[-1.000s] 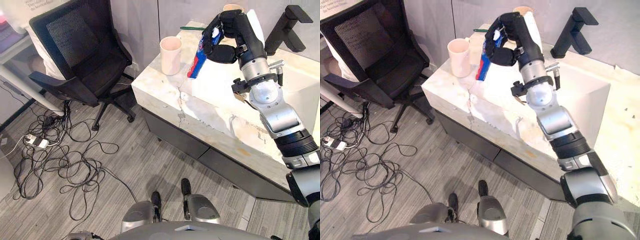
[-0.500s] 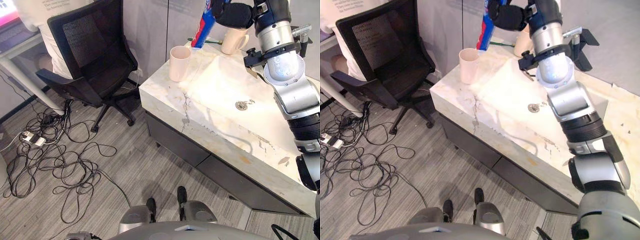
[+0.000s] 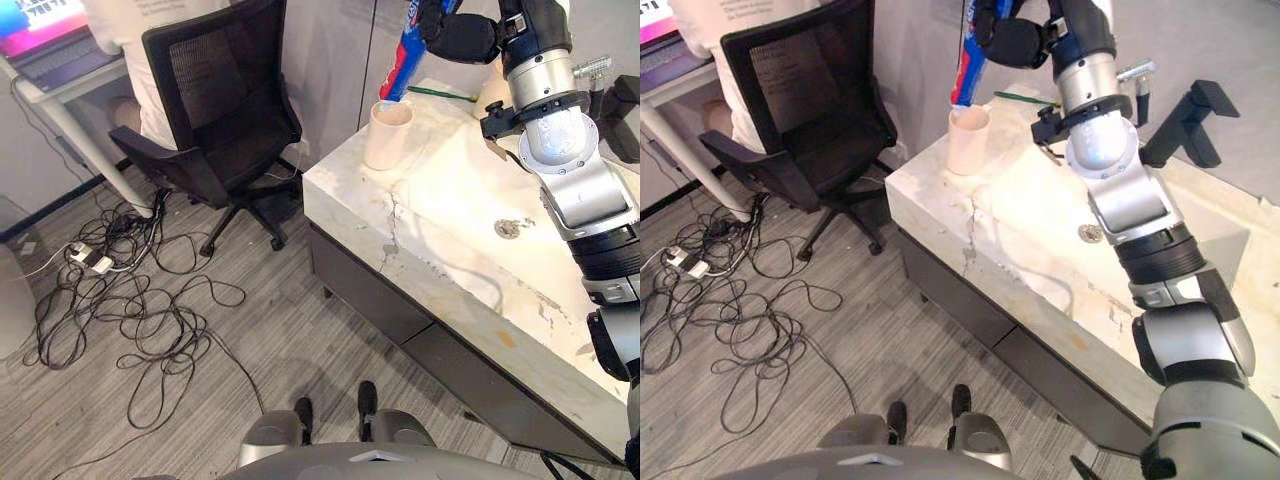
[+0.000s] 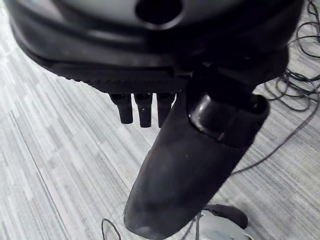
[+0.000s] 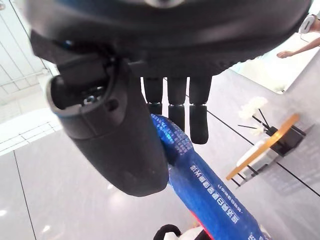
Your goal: Organize the bathroom.
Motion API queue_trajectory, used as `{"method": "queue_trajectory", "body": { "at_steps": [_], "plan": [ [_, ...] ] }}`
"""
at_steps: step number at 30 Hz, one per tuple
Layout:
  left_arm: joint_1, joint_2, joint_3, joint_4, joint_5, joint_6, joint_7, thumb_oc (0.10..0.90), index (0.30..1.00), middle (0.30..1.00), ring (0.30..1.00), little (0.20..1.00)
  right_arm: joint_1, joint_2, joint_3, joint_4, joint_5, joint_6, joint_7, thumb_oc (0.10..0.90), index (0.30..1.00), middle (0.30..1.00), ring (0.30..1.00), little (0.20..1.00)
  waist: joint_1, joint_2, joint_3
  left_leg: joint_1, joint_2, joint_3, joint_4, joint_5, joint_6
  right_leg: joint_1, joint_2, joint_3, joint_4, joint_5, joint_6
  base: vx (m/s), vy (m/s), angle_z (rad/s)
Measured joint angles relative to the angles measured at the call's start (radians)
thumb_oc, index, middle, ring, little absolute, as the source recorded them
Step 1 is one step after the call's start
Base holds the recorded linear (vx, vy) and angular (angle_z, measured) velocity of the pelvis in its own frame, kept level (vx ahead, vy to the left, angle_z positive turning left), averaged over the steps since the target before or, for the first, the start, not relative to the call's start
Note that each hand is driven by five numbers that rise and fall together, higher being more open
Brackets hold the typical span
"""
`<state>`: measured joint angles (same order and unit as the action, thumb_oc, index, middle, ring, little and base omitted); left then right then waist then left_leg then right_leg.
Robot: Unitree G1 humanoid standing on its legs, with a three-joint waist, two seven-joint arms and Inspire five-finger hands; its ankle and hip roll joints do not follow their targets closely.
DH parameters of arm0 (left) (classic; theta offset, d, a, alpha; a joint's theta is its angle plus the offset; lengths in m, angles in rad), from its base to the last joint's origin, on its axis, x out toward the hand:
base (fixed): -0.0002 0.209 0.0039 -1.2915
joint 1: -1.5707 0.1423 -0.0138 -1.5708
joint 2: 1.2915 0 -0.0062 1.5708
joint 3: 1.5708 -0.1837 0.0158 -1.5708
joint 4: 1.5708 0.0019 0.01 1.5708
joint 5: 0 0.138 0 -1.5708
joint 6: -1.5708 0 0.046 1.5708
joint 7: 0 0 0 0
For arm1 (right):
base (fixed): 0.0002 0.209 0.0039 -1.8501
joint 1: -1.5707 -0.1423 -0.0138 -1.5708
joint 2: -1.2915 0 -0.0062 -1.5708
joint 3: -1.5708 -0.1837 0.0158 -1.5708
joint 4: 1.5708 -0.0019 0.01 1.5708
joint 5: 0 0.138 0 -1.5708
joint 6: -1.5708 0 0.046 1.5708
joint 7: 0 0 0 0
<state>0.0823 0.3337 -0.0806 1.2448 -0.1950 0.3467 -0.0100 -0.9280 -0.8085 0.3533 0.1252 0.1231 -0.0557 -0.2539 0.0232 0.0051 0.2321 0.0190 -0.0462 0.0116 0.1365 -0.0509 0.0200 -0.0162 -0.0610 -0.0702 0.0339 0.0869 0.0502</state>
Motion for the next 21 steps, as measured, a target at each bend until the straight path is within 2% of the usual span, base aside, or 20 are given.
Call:
{"method": "queue_trajectory", "body": {
  "at_steps": [4, 21],
  "plan": [
    [0.008, -0.001, 0.001, -0.002, -0.031, -0.001, 0.007, 0.800, 0.900, 0.900, 0.900, 0.900, 0.000, 0.001, 0.013, 0.000, -0.001, 0.000, -0.001, 0.400, 0.300, 0.300, 0.300, 0.300, 0.001, 0.019, -0.009, 0.001, 0.000, -0.007, -0.014, 0.009, -0.003, 0.000, 0.000, -0.008, -0.005, 0.000, -0.001, 0.02, -0.026, 0.04],
    [0.005, -0.002, 0.001, -0.016, -0.041, 0.002, 0.007, 0.800, 0.900, 0.900, 0.900, 0.900, 0.000, 0.000, 0.013, 0.017, -0.001, -0.018, -0.022, 0.400, 0.300, 0.300, 0.300, 0.300, -0.022, 0.028, -0.009, 0.008, 0.001, -0.020, -0.060, 0.029, -0.011, 0.002, 0.000, -0.023, -0.024, 0.001, -0.003, 0.01, -0.010, 0.02]
  ]
}}
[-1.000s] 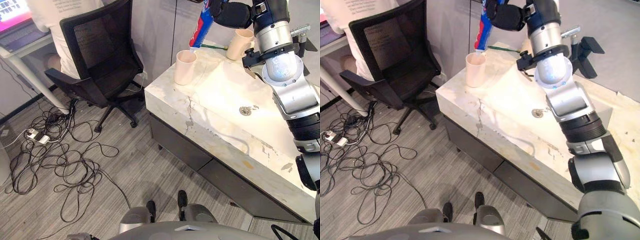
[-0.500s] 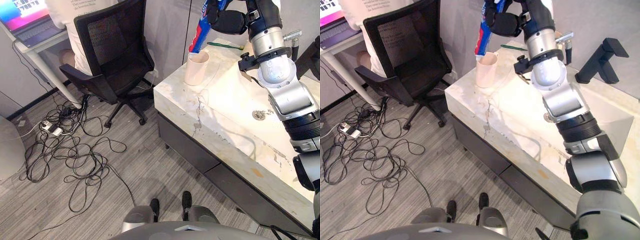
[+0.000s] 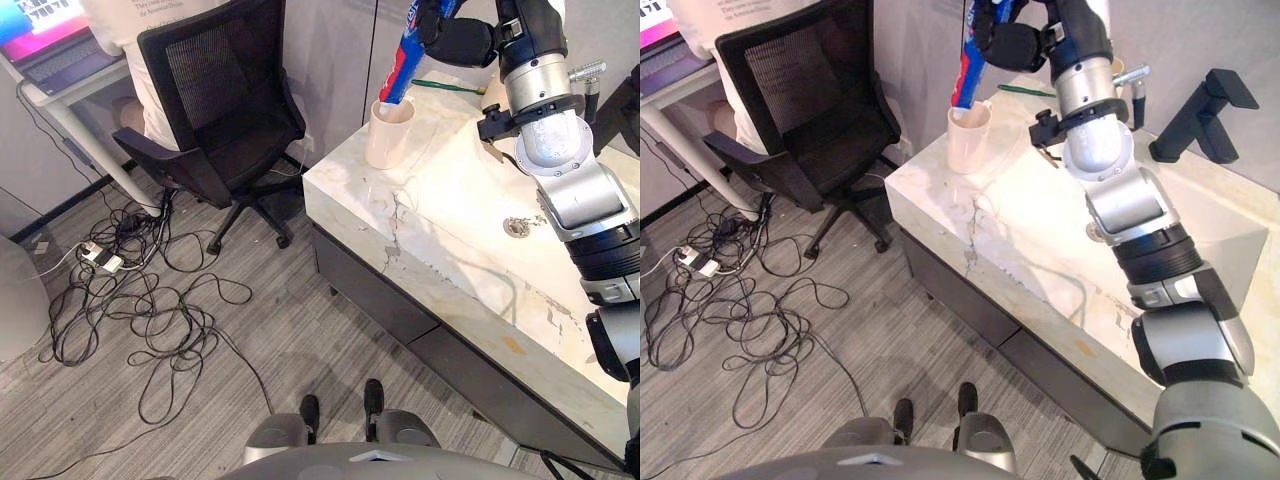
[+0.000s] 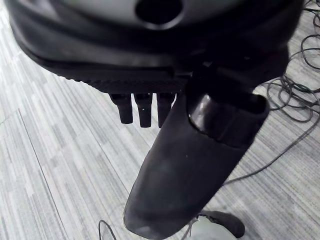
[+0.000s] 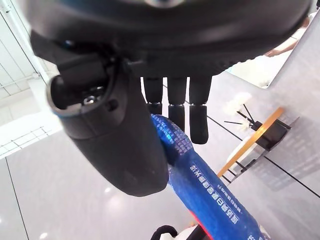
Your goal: Organize the bathroom.
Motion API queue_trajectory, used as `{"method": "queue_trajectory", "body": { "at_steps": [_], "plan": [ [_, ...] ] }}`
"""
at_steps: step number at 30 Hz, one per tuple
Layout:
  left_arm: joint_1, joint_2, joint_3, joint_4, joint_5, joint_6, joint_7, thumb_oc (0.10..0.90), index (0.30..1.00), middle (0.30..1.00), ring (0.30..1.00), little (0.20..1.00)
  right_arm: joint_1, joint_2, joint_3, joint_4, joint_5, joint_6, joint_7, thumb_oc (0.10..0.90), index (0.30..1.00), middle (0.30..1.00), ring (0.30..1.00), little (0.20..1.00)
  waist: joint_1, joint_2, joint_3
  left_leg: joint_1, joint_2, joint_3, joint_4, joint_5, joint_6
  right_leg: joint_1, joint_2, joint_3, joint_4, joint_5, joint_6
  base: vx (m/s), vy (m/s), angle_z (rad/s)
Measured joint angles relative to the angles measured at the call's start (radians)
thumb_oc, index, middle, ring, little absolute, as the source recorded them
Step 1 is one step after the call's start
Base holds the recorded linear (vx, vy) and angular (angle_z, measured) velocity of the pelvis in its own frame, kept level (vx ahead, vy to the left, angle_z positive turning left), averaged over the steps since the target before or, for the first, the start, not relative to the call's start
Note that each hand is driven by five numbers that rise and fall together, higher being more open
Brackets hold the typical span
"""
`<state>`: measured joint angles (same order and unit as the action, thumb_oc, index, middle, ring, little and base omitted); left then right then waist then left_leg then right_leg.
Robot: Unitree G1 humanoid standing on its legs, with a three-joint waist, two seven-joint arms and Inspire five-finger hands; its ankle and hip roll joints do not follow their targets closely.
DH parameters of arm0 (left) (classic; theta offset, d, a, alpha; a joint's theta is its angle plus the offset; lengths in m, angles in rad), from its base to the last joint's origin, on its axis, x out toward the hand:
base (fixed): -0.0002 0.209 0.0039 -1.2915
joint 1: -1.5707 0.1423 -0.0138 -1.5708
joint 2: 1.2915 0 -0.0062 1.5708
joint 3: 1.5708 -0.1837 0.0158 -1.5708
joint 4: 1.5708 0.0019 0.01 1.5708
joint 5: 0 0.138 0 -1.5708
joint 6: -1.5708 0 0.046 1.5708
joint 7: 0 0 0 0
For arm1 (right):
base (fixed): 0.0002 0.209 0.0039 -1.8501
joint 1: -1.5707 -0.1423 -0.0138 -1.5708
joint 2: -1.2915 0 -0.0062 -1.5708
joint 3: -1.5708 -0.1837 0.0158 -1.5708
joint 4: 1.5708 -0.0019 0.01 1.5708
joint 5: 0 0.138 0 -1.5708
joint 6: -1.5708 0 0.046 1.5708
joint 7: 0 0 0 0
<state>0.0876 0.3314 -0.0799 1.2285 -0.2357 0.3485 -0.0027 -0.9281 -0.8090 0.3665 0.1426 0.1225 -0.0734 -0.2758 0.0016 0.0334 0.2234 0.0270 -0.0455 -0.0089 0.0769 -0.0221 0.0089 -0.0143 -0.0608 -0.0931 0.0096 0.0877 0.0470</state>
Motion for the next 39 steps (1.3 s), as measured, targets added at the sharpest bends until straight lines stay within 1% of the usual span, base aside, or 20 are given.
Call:
{"method": "queue_trajectory", "body": {
  "at_steps": [2, 3, 6, 7, 8, 10, 11, 12, 13, 14, 15, 17, 22, 27, 32, 38, 39],
  "plan": [
    [0.000, -0.005, 0.000, -0.002, 0.000, 0.000, 0.008, 0.800, 0.900, 0.900, 0.900, 0.900, 0.000, 0.002, 0.000, 0.000, -0.001, 0.002, -0.013, 0.400, 0.300, 0.300, 0.300, 0.300, 0.002, 0.003, -0.001, 0.004, 0.000, -0.001, -0.011, 0.007, -0.003, 0.004, 0.000, -0.001, -0.009, 0.002, -0.003, 0.02, -0.076, 0.03],
    [0.000, -0.012, 0.000, -0.003, 0.002, -0.007, 0.030, 0.800, 0.900, 0.900, 0.900, 0.900, 0.000, 0.003, 0.000, 0.000, -0.014, 0.014, -0.027, 0.400, 0.300, 0.300, 0.300, 0.300, 0.008, 0.003, -0.001, 0.016, 0.000, -0.009, -0.028, 0.018, -0.008, 0.014, 0.000, -0.013, -0.021, 0.005, -0.007, 0.00, -0.100, 0.13],
    [0.000, -0.022, 0.000, -0.003, 0.003, -0.023, 0.050, 0.800, 0.900, 0.900, 0.900, 0.900, 0.000, 0.003, 0.000, 0.000, -0.050, 0.033, -0.045, 0.400, 0.300, 0.300, 0.300, 0.300, 0.018, 0.003, -0.001, 0.018, 0.002, -0.022, -0.031, 0.021, -0.011, 0.025, 0.003, -0.023, -0.032, 0.007, -0.009, -0.01, -0.091, 0.17],
    [0.000, -0.033, 0.000, 0.000, 0.003, -0.028, 0.065, 0.800, 0.900, 0.900, 0.900, 0.900, 0.000, 0.003, 0.001, 0.002, -0.079, 0.040, -0.053, 0.400, 0.300, 0.300, 0.300, 0.300, 0.037, 0.001, 0.000, 0.015, 0.007, -0.026, -0.032, 0.022, -0.015, 0.026, 0.007, -0.031, -0.033, 0.007, -0.010, 0.01, -0.107, 0.09],
    [0.000, -0.042, 0.000, 0.007, 0.003, -0.034, 0.081, 0.800, 0.900, 0.900, 0.900, 0.900, 0.000, 0.003, 0.001, 0.008, -0.079, 0.040, -0.058, 0.400, 0.300, 0.300, 0.300, 0.300, 0.047, 0.000, 0.001, 0.015, 0.009, -0.028, -0.033, 0.021, -0.020, 0.026, 0.008, -0.036, -0.034, 0.007, -0.010, 0.02, -0.102, 0.10],
    [0.001, -0.054, -0.001, 0.019, 0.003, -0.044, 0.101, 0.800, 0.900, 0.900, 0.900, 0.900, -0.001, 0.003, 0.003, 0.021, -0.079, 0.040, -0.064, 0.400, 0.300, 0.300, 0.300, 0.300, 0.060, -0.010, 0.005, 0.013, 0.013, -0.033, -0.034, 0.019, -0.027, 0.028, 0.012, -0.040, -0.033, 0.005, -0.013, 0.02, -0.083, 0.07],
    [0.001, -0.054, -0.001, 0.019, 0.003, -0.044, 0.101, 0.800, 0.900, 0.900, 0.900, 0.900, -0.001, 0.003, 0.003, 0.021, -0.079, 0.040, -0.064, 0.400, 0.300, 0.300, 0.300, 0.300, 0.060, -0.010, 0.005, 0.013, 0.013, -0.033, -0.034, 0.019, -0.027, 0.028, 0.012, -0.040, -0.033, 0.005, -0.013, 0.02, -0.074, 0.07],
    [0.002, -0.059, -0.001, 0.023, 0.003, -0.043, 0.117, 0.800, 0.900, 0.900, 0.900, 0.900, -0.001, 0.003, 0.004, 0.024, -0.077, 0.040, -0.074, 0.400, 0.300, 0.300, 0.300, 0.300, 0.071, -0.027, 0.014, 0.011, 0.018, -0.035, -0.032, 0.012, -0.039, 0.028, 0.017, -0.043, -0.033, 0.003, -0.015, 0.02, -0.047, 0.03],
    [0.002, -0.059, -0.001, 0.023, 0.003, -0.043, 0.117, 0.800, 0.900, 0.900, 0.900, 0.900, -0.001, 0.003, 0.004, 0.024, -0.077, 0.040, -0.074, 0.400, 0.300, 0.300, 0.300, 0.300, 0.071, -0.027, 0.014, 0.011, 0.018, -0.035, -0.032, 0.012, -0.039, 0.028, 0.017, -0.043, -0.033, 0.003, -0.015, 0.02, -0.073, 0.03],
    [0.002, -0.060, -0.001, 0.023, 0.003, -0.044, 0.126, 0.800, 0.900, 0.900, 0.900, 0.900, -0.001, 0.003, 0.004, 0.024, -0.076, 0.040, -0.085, 0.400, 0.300, 0.300, 0.300, 0.300, 0.076, -0.036, 0.018, 0.009, 0.021, -0.035, -0.030, 0.010, -0.041, 0.028, 0.019, -0.043, -0.034, 0.003, -0.015, 0.01, -0.067, 0.03],
    [0.000, -0.060, 0.000, 0.024, 0.003, -0.044, 0.141, 0.800, 0.900, 0.900, 0.900, 0.900, -0.001, 0.003, 0.004, 0.024, -0.076, 0.040, -0.097, 0.400, 0.300, 0.300, 0.300, 0.300, 0.077, -0.050, 0.026, 0.007, 0.023, -0.038, -0.027, 0.008, -0.043, 0.028, 0.021, -0.045, -0.033, 0.002, -0.017, 0.00, -0.072, 0.05],
    [-0.005, -0.060, -0.001, 0.023, 0.002, -0.044, 0.155, 0.800, 0.900, 0.900, 0.900, 0.900, -0.001, 0.003, 0.004, 0.025, -0.076, 0.040, -0.108, 0.400, 0.300, 0.300, 0.300, 0.300, 0.075, -0.061, 0.031, -0.002, 0.023, -0.040, -0.018, 0.007, -0.041, 0.027, 0.021, -0.049, -0.033, 0.002, -0.017, -0.01, -0.058, 0.05],
    [-0.013, -0.057, -0.001, 0.019, 0.001, -0.045, 0.188, 0.800, 0.900, 0.900, 0.900, 0.900, -0.006, 0.005, 0.008, 0.054, -0.076, 0.038, -0.125, 0.400, 0.300, 0.300, 0.300, 0.300, 0.076, -0.067, 0.034, -0.007, 0.022, -0.040, -0.008, 0.004, -0.036, 0.027, 0.020, -0.048, -0.033, 0.001, -0.019, 0.00, -0.035, 0.01],
    [-0.013, -0.058, -0.001, 0.020, -0.001, -0.045, 0.192, 0.800, 0.900, 0.900, 0.900, 0.900, -0.009, 0.005, 0.007, 0.081, -0.076, 0.038, -0.146, 0.400, 0.300, 0.300, 0.300, 0.300, 0.071, -0.067, 0.034, -0.007, 0.023, -0.040, -0.008, 0.003, -0.037, 0.027, 0.020, -0.047, -0.034, 0.000, -0.020, 0.00, -0.013, 0.00],
    [-0.013, -0.058, -0.002, 0.019, -0.001, -0.044, 0.195, 0.800, 0.900, 0.900, 0.900, 0.900, -0.011, 0.005, 0.008, 0.085, -0.077, 0.038, -0.152, 0.400, 0.300, 0.300, 0.300, 0.300, 0.051, -0.067, 0.034, -0.007, 0.022, -0.035, -0.008, 0.002, -0.037, 0.026, 0.020, -0.043, -0.034, 0.000, -0.020, 0.00, -0.001, -0.01],
    [-0.013, -0.058, -0.001, 0.019, -0.001, -0.043, 0.195, 0.800, 0.900, 0.900, 0.900, 0.900, -0.011, 0.004, 0.007, 0.086, -0.076, 0.038, -0.162, 0.400, 0.300, 0.300, 0.300, 0.300, 0.043, -0.067, 0.034, -0.003, 0.023, -0.027, -0.008, 0.002, -0.037, 0.025, 0.021, -0.034, -0.033, 0.000, -0.020, 0.02, -0.009, -0.05],
    [-0.018, -0.058, -0.001, 0.019, -0.001, -0.041, 0.195, 0.800, 0.900, 0.900, 0.900, 0.900, -0.012, 0.004, 0.007, 0.086, -0.076, 0.038, -0.170, 0.400, 0.300, 0.300, 0.300, 0.300, 0.033, -0.067, 0.034, -0.001, 0.023, -0.022, -0.008, 0.002, -0.037, 0.025, 0.022, -0.029, -0.032, 0.001, -0.021, 0.01, -0.012, -0.05]
  ]
}}
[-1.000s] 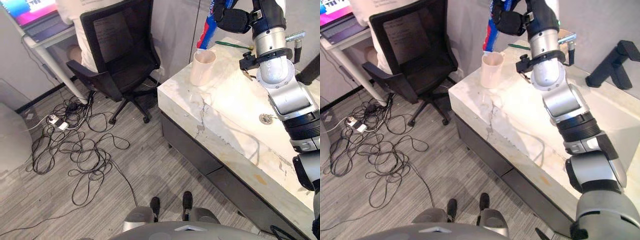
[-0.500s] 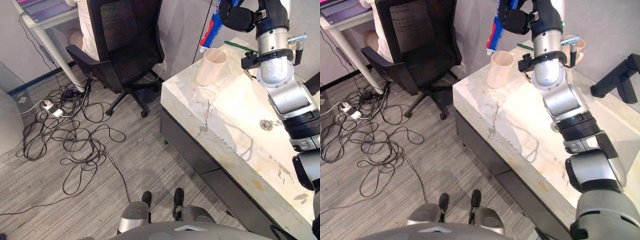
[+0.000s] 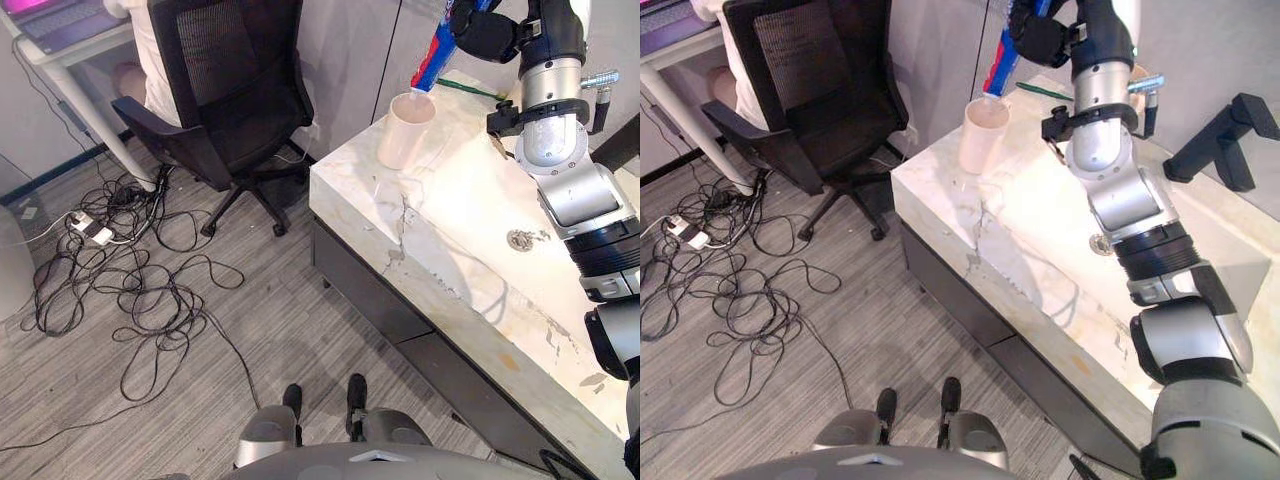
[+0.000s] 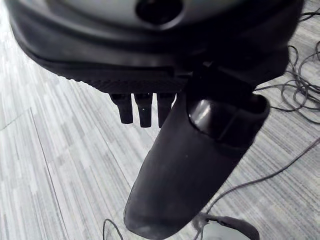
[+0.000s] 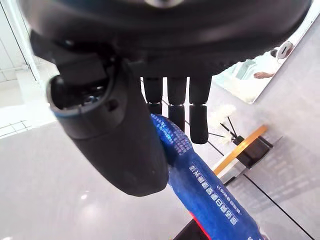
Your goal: Organize the bathroom.
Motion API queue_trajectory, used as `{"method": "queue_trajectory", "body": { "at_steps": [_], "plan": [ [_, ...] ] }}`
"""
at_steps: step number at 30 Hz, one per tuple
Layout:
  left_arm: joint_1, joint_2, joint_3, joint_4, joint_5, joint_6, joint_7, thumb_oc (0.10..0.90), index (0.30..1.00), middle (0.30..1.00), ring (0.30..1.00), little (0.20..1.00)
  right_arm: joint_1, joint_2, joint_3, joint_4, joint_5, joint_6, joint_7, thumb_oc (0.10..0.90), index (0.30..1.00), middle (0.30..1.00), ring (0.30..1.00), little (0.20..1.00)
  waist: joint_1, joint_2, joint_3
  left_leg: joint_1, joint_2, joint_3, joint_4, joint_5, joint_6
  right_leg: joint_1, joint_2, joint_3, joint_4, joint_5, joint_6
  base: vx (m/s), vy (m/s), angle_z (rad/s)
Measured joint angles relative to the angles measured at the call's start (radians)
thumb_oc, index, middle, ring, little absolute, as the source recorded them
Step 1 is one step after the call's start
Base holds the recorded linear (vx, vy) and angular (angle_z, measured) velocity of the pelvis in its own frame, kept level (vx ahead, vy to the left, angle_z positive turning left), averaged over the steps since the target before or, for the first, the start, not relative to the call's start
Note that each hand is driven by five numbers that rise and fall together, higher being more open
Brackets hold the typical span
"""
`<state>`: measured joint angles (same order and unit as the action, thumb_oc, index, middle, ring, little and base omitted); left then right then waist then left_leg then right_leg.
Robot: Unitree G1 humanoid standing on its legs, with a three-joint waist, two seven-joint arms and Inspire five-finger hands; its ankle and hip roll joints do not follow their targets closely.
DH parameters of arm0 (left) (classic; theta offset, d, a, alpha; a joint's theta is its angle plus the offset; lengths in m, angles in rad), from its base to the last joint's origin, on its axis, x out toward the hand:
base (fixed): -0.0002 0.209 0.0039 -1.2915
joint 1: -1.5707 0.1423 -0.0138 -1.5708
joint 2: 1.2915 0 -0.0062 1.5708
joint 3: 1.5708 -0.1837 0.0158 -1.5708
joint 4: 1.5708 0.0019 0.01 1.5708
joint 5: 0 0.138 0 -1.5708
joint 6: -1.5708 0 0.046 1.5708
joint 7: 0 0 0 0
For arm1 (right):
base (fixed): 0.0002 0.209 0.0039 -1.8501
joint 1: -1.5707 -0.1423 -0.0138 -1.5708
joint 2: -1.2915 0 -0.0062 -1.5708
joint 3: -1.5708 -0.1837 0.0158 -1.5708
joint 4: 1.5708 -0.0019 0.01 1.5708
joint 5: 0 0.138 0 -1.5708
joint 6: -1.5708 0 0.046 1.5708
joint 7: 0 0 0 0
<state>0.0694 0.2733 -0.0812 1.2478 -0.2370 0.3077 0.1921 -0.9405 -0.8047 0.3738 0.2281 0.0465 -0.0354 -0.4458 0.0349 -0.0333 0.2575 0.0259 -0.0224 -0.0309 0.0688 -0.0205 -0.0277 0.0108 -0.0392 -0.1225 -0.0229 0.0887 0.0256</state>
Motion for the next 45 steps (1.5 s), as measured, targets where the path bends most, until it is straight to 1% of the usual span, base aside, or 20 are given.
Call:
{"method": "queue_trajectory", "body": {
  "at_steps": [5, 12, 16, 20, 25, 27, 29, 32, 34, 35, 36, 37, 38, 39, 40, 42, 44, 45],
  "plan": [
    [-0.004, 0.000, -0.001, 0.000, 0.000, 0.000, 0.002, 0.800, 0.900, 0.900, 0.900, 0.900, 0.000, 0.000, 0.000, 0.000, 0.002, 0.001, -0.001, 0.400, 0.300, 0.300, 0.300, 0.300, -0.009, 0.000, 0.000, 0.001, 0.002, 0.004, 0.002, 0.000, 0.000, 0.000, 0.003, 0.006, 0.000, 0.002, -0.002, 0.00, -0.004, -0.03],
    [-0.004, 0.000, -0.001, 0.001, 0.000, 0.001, 0.002, 0.800, 0.900, 0.900, 0.900, 0.900, 0.000, 0.004, 0.000, 0.014, 0.039, 0.003, -0.001, 0.400, 0.300, 0.300, 0.300, 0.300, -0.005, 0.001, 0.000, -0.002, 0.007, 0.014, 0.018, -0.009, -0.004, 0.000, 0.008, 0.016, 0.001, 0.004, -0.006, 0.00, 0.010, -0.03],
    [-0.006, -0.001, -0.003, 0.000, 0.000, 0.001, 0.007, 0.800, 0.900, 0.900, 0.900, 0.900, 0.000, 0.061, -0.003, 0.015, 0.048, 0.007, -0.004, 0.400, 0.300, 0.300, 0.300, 0.300, -0.010, 0.006, 0.002, -0.003, 0.008, 0.019, 0.025, -0.013, -0.001, 0.000, 0.008, 0.017, 0.002, 0.005, -0.007, -0.01, 0.010, -0.02],
    [-0.012, -0.001, -0.003, 0.001, -0.001, 0.002, 0.009, 0.800, 0.900, 0.900, 0.900, 0.900, 0.001, 0.069, -0.003, 0.018, 0.048, 0.008, -0.003, 0.400, 0.300, 0.300, 0.300, 0.300, -0.006, 0.010, 0.004, -0.007, 0.007, 0.018, 0.031, -0.015, -0.002, 0.000, 0.008, 0.017, 0.002, 0.005, -0.007, 0.00, 0.000, 0.00],
    [-0.014, -0.001, -0.003, 0.008, -0.001, 0.001, 0.010, 0.800, 0.900, 0.900, 0.900, 0.900, 0.001, 0.102, -0.003, 0.070, 0.047, 0.015, -0.004, 0.400, 0.300, 0.300, 0.300, 0.300, 0.004, 0.013, 0.006, -0.008, 0.007, 0.018, 0.034, -0.017, -0.005, 0.000, 0.008, 0.017, 0.002, 0.005, -0.007, 0.00, 0.000, 0.00],
    [-0.028, -0.003, -0.009, 0.009, -0.001, 0.000, 0.010, 0.800, 0.900, 0.900, 0.900, 0.900, 0.001, 0.107, -0.003, 0.091, 0.047, 0.032, -0.004, 0.400, 0.300, 0.300, 0.300, 0.300, 0.016, 0.025, 0.013, -0.009, 0.007, 0.017, 0.035, -0.017, -0.005, 0.000, 0.008, 0.017, 0.002, 0.005, -0.007, 0.00, 0.000, 0.00],
    [-0.029, -0.002, -0.026, 0.009, -0.001, 0.000, 0.012, 0.800, 0.900, 0.900, 0.900, 0.900, 0.001, 0.107, -0.003, 0.096, 0.047, 0.035, -0.004, 0.400, 0.300, 0.300, 0.300, 0.300, 0.018, 0.029, 0.015, -0.011, 0.007, 0.016, 0.036, -0.017, -0.005, -0.001, 0.008, 0.016, 0.002, 0.005, -0.007, 0.00, 0.000, 0.00],
    [-0.029, -0.003, -0.027, 0.009, -0.001, 0.000, 0.013, 0.800, 0.900, 0.900, 0.900, 0.900, 0.000, 0.108, -0.002, 0.120, 0.047, 0.035, -0.004, 0.400, 0.300, 0.300, 0.300, 0.300, 0.019, 0.031, 0.016, -0.021, 0.007, 0.015, 0.040, -0.017, -0.005, -0.009, 0.009, 0.016, 0.002, 0.005, -0.008, -0.03, -0.004, 0.01],
    [-0.030, -0.003, -0.028, 0.009, -0.001, 0.000, 0.013, 0.800, 0.900, 0.900, 0.900, 0.900, 0.000, 0.108, -0.002, 0.134, 0.047, 0.045, -0.004, 0.400, 0.300, 0.300, 0.300, 0.300, 0.018, 0.040, 0.025, -0.021, 0.007, 0.015, 0.039, -0.017, -0.005, -0.010, 0.008, 0.016, 0.003, 0.005, -0.008, -0.05, 0.009, 0.00],
    [-0.030, -0.003, -0.028, 0.009, -0.001, 0.000, 0.013, 0.800, 0.900, 0.900, 0.900, 0.900, 0.000, 0.108, -0.002, 0.134, 0.047, 0.045, -0.004, 0.400, 0.300, 0.300, 0.300, 0.300, 0.018, 0.040, 0.025, -0.021, 0.007, 0.015, 0.039, -0.017, -0.005, -0.010, 0.008, 0.016, 0.003, 0.005, -0.008, -0.03, 0.013, 0.00],
    [-0.034, -0.003, -0.032, 0.009, -0.003, 0.000, 0.013, 0.800, 0.900, 0.900, 0.900, 0.900, 0.000, 0.108, -0.002, 0.134, 0.047, 0.045, -0.004, 0.414, 0.321, 0.321, 0.321, 0.321, 0.018, 0.047, 0.035, -0.023, 0.007, 0.015, 0.040, -0.017, -0.004, -0.013, 0.008, 0.016, 0.003, 0.005, -0.008, 0.00, 0.000, 0.00],
    [-0.034, -0.003, -0.032, 0.009, -0.003, 0.000, 0.013, 0.800, 0.900, 0.900, 0.900, 0.900, 0.000, 0.108, -0.002, 0.134, 0.047, 0.045, -0.004, 0.414, 0.321, 0.321, 0.321, 0.321, 0.018, 0.047, 0.035, -0.023, 0.007, 0.015, 0.040, -0.017, -0.004, -0.013, 0.008, 0.016, 0.003, 0.005, -0.008, 0.00, 0.000, 0.00],
    [-0.038, -0.003, -0.032, 0.009, -0.006, 0.000, 0.012, 0.800, 0.900, 0.900, 0.900, 0.900, 0.000, 0.108, -0.001, 0.134, 0.050, 0.045, -0.003, 0.626, 0.639, 0.639, 0.639, 0.639, 0.017, 0.054, 0.046, -0.025, 0.007, 0.013, 0.040, -0.017, -0.005, -0.014, 0.008, 0.016, 0.003, 0.005, -0.008, 0.00, 0.000, 0.00],
    [-0.038, -0.003, -0.032, 0.009, -0.006, 0.000, 0.012, 0.800, 0.900, 0.900, 0.900, 0.900, 0.000, 0.108, -0.001, 0.134, 0.050, 0.045, -0.003, 0.626, 0.639, 0.639, 0.639, 0.639, 0.017, 0.054, 0.046, -0.025, 0.007, 0.013, 0.040, -0.017, -0.005, -0.014, 0.008, 0.016, 0.003, 0.005, -0.008, 0.00, 0.000, 0.00],
    [-0.037, -0.003, -0.032, 0.009, -0.006, 0.001, 0.011, 0.800, 0.900, 0.900, 0.900, 0.900, 0.000, 0.109, 0.002, 0.135, 0.068, 0.045, -0.001, 0.800, 0.900, 0.900, 0.900, 0.900, 0.017, 0.058, 0.049, -0.024, 0.007, 0.013, 0.038, -0.017, -0.005, -0.014, 0.008, 0.015, 0.002, 0.005, -0.008, 0.00, 0.000, 0.00],
    [-0.037, -0.004, -0.032, 0.009, -0.006, 0.002, 0.007, 0.800, 0.900, 0.900, 0.900, 0.900, 0.000, 0.123, -0.002, 0.135, 0.121, 0.048, 0.017, 0.800, 0.900, 0.900, 0.900, 0.900, 0.016, 0.058, 0.049, -0.022, 0.007, 0.014, 0.034, -0.017, -0.005, -0.014, 0.008, 0.015, 0.002, 0.005, -0.008, 0.00, 0.016, 0.00],
    [-0.038, -0.006, -0.032, 0.009, -0.004, 0.002, 0.001, 0.800, 0.900, 0.900, 0.900, 0.900, 0.000, 0.155, -0.006, 0.134, 0.131, 0.052, 0.049, 0.800, 0.900, 0.900, 0.900, 0.900, 0.011, 0.058, 0.048, -0.018, 0.007, 0.018, 0.032, -0.017, -0.005, -0.013, 0.008, 0.017, 0.002, 0.005, -0.008, 0.03, 0.012, -0.05],
    [-0.042, -0.006, -0.032, 0.009, -0.003, 0.002, -0.002, 0.800, 0.900, 0.900, 0.900, 0.900, 0.000, 0.156, 0.000, 0.133, 0.142, 0.052, 0.069, 0.800, 0.900, 0.900, 0.900, 0.900, 0.011, 0.058, 0.048, -0.018, 0.007, 0.019, 0.032, -0.017, -0.005, -0.013, 0.007, 0.018, 0.002, 0.005, -0.008, 0.04, 0.009, -0.03]
  ]
}}
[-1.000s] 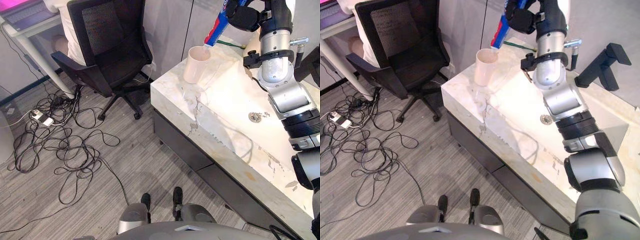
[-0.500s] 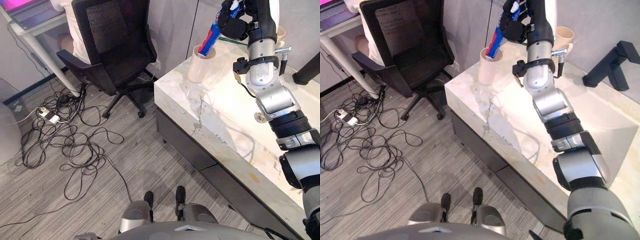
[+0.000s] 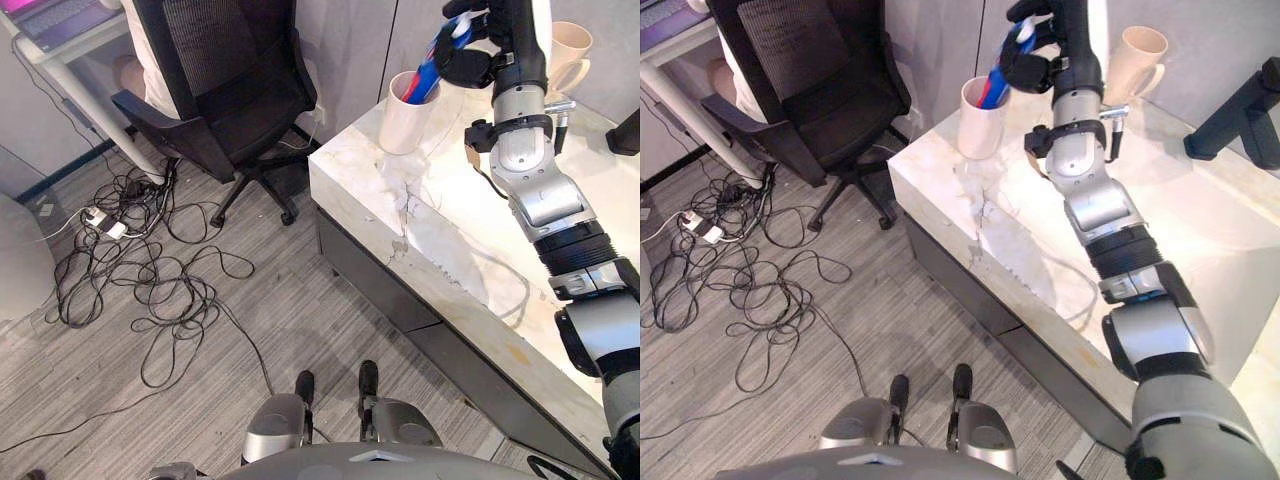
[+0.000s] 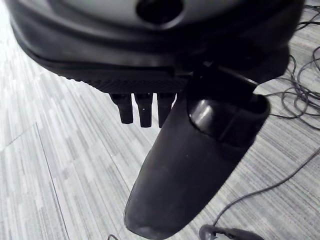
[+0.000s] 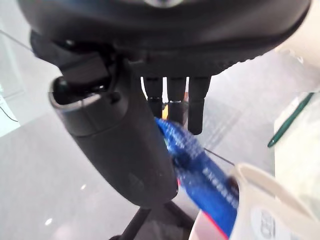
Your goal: Organize the bathroom.
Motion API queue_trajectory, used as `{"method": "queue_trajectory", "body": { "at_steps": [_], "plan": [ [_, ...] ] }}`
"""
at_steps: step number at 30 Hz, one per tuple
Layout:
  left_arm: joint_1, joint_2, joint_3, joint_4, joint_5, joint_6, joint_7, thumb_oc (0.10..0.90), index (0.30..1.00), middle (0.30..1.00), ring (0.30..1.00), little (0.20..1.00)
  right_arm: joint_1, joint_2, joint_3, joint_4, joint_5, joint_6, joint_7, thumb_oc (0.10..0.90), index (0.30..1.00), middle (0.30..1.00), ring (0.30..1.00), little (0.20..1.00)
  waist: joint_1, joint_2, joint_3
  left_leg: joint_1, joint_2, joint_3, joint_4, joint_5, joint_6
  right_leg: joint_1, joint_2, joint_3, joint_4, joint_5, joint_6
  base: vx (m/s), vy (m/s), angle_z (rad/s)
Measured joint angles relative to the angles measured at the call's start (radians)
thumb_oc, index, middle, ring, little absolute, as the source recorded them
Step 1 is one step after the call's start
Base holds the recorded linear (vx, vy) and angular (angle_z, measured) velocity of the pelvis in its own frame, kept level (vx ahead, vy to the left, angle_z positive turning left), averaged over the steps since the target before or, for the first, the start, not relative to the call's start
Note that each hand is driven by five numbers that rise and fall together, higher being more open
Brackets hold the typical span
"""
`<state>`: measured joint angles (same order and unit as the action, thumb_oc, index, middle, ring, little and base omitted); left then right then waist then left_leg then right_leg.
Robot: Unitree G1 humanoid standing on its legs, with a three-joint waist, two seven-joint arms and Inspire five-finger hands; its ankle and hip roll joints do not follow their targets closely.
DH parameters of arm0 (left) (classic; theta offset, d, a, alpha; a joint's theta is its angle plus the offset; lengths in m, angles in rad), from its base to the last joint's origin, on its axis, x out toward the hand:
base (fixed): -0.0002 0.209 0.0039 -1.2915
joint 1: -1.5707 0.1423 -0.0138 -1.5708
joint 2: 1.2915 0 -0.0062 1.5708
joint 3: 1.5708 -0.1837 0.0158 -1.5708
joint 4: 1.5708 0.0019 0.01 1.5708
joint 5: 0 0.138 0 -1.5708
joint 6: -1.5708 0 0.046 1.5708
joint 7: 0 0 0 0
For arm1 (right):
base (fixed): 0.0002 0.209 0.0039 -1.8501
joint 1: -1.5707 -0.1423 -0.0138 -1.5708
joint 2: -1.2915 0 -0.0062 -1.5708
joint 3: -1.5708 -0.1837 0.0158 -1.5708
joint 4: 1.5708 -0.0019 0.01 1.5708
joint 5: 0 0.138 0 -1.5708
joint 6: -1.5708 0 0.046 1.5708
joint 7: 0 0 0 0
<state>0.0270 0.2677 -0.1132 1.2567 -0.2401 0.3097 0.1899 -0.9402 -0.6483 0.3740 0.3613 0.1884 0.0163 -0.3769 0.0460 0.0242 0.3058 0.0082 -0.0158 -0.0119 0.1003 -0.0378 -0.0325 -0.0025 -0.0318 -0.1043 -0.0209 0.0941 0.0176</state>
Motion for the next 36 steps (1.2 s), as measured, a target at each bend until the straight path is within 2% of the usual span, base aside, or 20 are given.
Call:
{"method": "queue_trajectory", "body": {
  "at_steps": [8, 19, 25, 30, 36],
  "plan": [
    [-0.027, 0.000, 0.000, -0.001, 0.008, 0.003, -0.012, 0.800, 0.900, 0.900, 0.900, 0.900, 0.000, 0.001, 0.004, 0.000, 0.023, 0.015, 0.049, 0.800, 0.900, 0.900, 0.900, 0.900, 0.000, -0.019, 0.001, 0.004, 0.000, 0.003, 0.002, 0.001, 0.001, 0.003, 0.000, 0.003, 0.002, 0.000, 0.000, 0.00, 0.000, 0.00],
    [-0.026, 0.000, 0.000, 0.001, 0.013, 0.025, -0.020, 0.800, 0.900, 0.900, 0.900, 0.900, 0.000, 0.001, 0.004, 0.000, 0.023, 0.029, 0.109, 0.800, 0.900, 0.900, 0.900, 0.900, -0.023, -0.045, -0.004, 0.020, 0.000, 0.014, 0.001, 0.001, 0.002, 0.010, 0.002, 0.019, 0.004, 0.001, -0.001, 0.00, 0.008, -0.02],
    [-0.027, 0.001, 0.001, 0.000, 0.018, 0.040, -0.028, 0.800, 0.900, 0.900, 0.900, 0.900, 0.001, 0.001, 0.003, -0.004, 0.013, 0.063, 0.169, 0.800, 0.900, 0.900, 0.900, 0.900, -0.035, -0.053, -0.010, 0.037, 0.001, 0.027, 0.000, 0.000, 0.002, 0.020, 0.003, 0.033, 0.006, 0.002, -0.001, 0.02, 0.036, -0.06],
    [-0.022, 0.002, 0.001, 0.002, 0.050, 0.043, -0.034, 0.800, 0.900, 0.900, 0.900, 0.900, 0.002, -0.001, 0.003, -0.005, 0.004, 0.068, 0.199, 0.800, 0.900, 0.900, 0.900, 0.900, -0.051, -0.080, -0.030, 0.041, 0.005, 0.039, 0.001, 0.000, 0.002, 0.019, 0.008, 0.046, 0.006, 0.006, -0.001, 0.01, 0.027, -0.08],
    [-0.016, 0.003, 0.001, 0.005, 0.055, 0.038, -0.042, 0.800, 0.900, 0.900, 0.900, 0.900, 0.002, -0.077, 0.001, -0.027, -0.029, 0.054, 0.175, 0.800, 0.900, 0.900, 0.900, 0.900, -0.052, -0.089, -0.067, 0.053, 0.008, 0.062, -0.004, -0.002, 0.005, 0.019, 0.013, 0.069, 0.004, 0.012, -0.003, -0.02, 0.054, -0.12]
  ]
}}
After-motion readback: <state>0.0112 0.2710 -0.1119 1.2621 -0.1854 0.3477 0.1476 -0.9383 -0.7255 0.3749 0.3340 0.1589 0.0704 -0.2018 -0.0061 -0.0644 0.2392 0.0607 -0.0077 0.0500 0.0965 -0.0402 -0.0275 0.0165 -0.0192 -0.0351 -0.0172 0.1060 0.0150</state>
